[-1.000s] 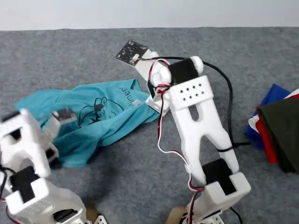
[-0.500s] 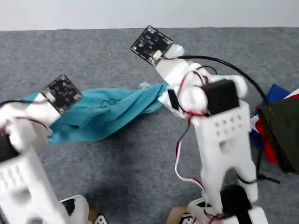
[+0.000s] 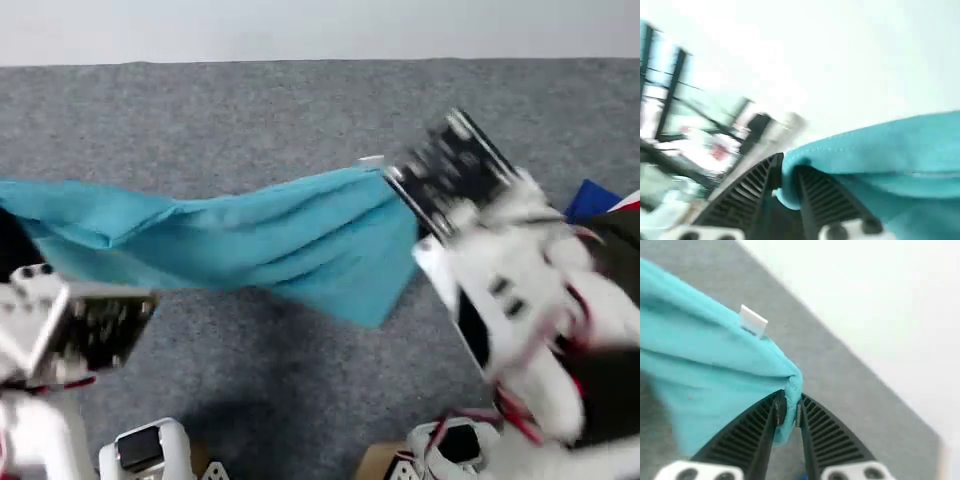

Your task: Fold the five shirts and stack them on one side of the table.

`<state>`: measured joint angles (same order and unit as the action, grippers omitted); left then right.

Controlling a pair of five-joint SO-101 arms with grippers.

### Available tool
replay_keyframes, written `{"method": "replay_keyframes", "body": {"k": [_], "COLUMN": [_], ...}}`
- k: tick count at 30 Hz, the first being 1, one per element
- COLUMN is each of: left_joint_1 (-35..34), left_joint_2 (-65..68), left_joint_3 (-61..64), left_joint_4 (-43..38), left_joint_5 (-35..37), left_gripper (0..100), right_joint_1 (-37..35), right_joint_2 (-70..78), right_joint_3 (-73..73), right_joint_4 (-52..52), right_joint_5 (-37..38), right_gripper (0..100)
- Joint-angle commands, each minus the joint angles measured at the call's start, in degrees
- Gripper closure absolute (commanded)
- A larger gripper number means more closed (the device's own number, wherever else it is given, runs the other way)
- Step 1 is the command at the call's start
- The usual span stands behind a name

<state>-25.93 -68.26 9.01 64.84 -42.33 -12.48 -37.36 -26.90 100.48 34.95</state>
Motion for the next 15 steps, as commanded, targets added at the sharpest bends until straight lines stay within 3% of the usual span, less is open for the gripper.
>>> {"method": "replay_keyframes", "body": {"k": [1,15], "left_joint_1": [-2.3,-3.6], "left_joint_2": [-3.5,-17.1], "left_joint_3": [-1.8,-1.7], "left_joint_4": [-6.6,-15.7], "left_joint_5": [3.1,5.1], "left_gripper": [100,100], "right_joint_1": [5.1,18.8], "right_joint_2": [-5.4,-21.5], "right_joint_3": [-0.7,-0.7], "right_joint_4": [1.5,1.5], "right_joint_5": [2.6,9.8], "right_gripper": [98.9,98.8]}}
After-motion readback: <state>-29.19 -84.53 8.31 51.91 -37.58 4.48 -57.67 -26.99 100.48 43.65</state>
